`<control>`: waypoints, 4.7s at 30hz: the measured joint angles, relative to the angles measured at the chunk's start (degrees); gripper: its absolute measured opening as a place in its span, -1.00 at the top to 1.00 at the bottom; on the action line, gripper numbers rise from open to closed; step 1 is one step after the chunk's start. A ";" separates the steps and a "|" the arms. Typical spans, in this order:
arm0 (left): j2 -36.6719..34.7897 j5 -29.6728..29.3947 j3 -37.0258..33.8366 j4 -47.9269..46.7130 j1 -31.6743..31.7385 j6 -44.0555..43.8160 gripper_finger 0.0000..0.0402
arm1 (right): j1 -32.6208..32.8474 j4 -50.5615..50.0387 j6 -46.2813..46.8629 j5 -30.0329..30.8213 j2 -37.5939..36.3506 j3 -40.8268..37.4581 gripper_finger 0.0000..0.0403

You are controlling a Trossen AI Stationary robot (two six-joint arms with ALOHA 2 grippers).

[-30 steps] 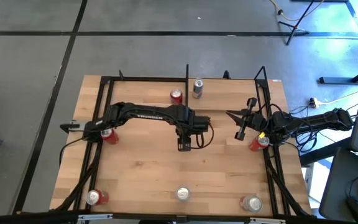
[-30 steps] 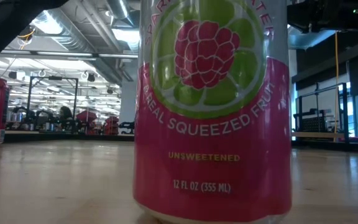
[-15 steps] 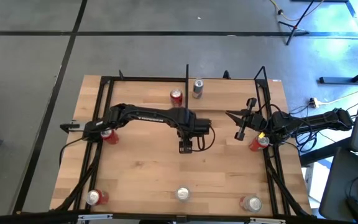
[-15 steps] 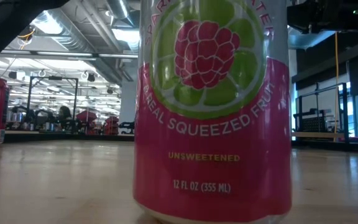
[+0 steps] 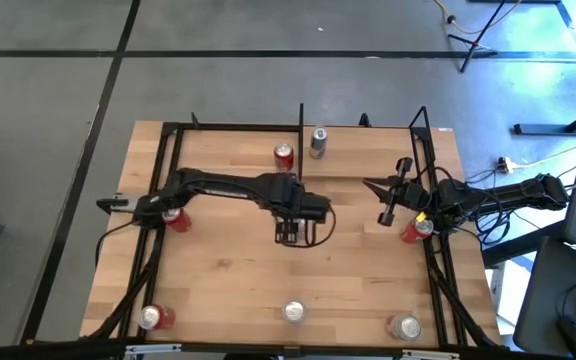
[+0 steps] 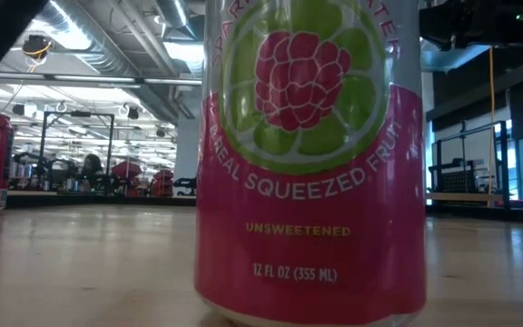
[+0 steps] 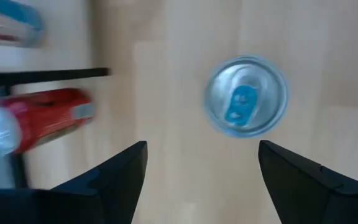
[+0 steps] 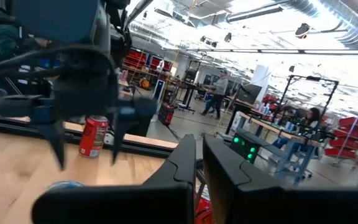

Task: Place canned beverage on shelf
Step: Put the blue soda can on the shelf aligned with the other blue soda can

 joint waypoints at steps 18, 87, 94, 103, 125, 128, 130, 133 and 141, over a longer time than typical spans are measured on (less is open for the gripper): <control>-46.15 -1.03 -78.61 77.54 -4.09 4.44 -0.43 | 0.00 3.54 3.47 -5.06 6.22 0.17 0.89; -47.19 1.25 -98.28 104.46 -6.02 3.10 -0.43 | 0.00 11.86 19.34 -11.94 72.11 25.27 -0.21; -47.19 1.28 -98.28 104.44 -6.02 2.90 -0.43 | 0.02 9.15 16.00 -10.45 69.70 25.13 -0.01; -47.19 2.18 -98.28 104.47 -6.67 2.84 -0.43 | -0.53 -6.01 8.72 2.43 53.51 25.14 -0.06; -47.19 2.14 -98.28 104.69 -6.65 2.84 -0.43 | -26.21 -8.60 11.55 -15.58 50.97 25.16 -0.04; -47.19 2.14 -98.28 104.68 -6.65 2.84 -0.43 | -27.93 -7.35 13.23 -17.65 52.75 25.16 -0.04; -47.19 2.14 -98.28 104.72 -6.65 2.86 -0.43 | -28.65 -6.66 13.40 -18.02 53.86 25.16 -0.03; -47.19 2.11 -98.28 104.72 -6.61 2.84 -0.43 | -29.46 -5.05 13.46 -18.04 55.42 25.16 -0.04; -47.19 2.11 -98.28 104.74 -6.61 2.85 -0.43 | -30.93 -2.65 13.60 -18.98 58.23 25.20 -0.03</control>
